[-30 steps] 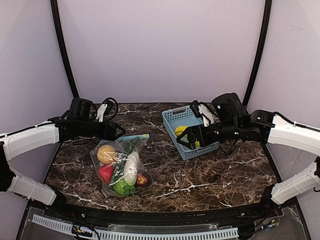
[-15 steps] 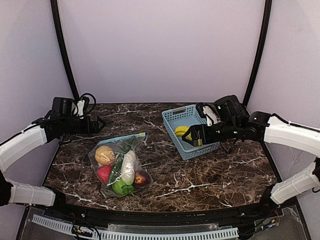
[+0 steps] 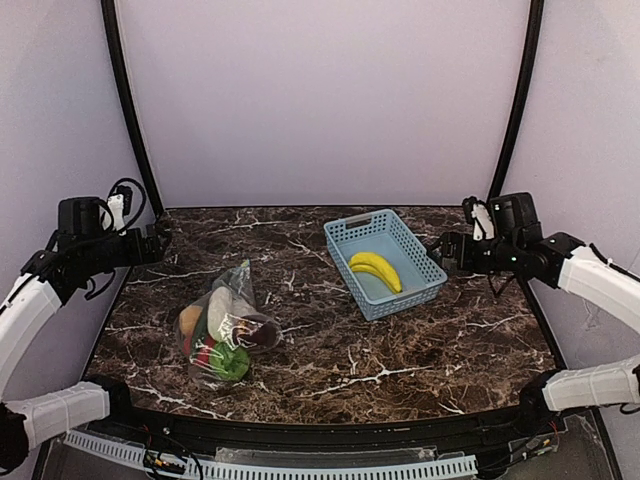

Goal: Place the food in the zip-top bag and seal the zipper
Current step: Reset both arms

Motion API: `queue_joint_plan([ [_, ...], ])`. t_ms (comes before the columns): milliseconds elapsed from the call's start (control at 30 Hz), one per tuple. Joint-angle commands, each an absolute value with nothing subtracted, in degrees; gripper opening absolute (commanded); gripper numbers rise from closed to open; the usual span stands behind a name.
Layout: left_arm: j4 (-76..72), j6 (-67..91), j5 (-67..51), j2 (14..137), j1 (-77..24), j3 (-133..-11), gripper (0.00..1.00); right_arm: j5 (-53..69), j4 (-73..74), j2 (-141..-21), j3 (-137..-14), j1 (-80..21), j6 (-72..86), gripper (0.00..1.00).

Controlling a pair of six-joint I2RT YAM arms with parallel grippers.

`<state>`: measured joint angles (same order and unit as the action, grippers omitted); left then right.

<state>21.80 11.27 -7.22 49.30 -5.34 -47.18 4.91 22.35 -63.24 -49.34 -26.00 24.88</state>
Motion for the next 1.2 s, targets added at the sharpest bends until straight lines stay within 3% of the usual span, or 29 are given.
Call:
queue_joint_plan([
  [0, 25.29, 6.98, -1.01, 41.49, -5.06, -46.01, 0.99, 4.02, 20.97, -57.68, -46.46, -20.28, 21.2, 0.99],
  [467, 23.92, 7.24, 4.02, 25.27, -5.09, -40.64, 0.99, -8.57, 10.31, -37.15, -33.65, -18.08, 11.85, 0.99],
  [1167, 25.66, 7.32, 5.6, 25.67, -5.01, -39.84, 0.99, -8.86, 8.52, -36.32, -30.62, -18.1, 12.31, 0.99],
])
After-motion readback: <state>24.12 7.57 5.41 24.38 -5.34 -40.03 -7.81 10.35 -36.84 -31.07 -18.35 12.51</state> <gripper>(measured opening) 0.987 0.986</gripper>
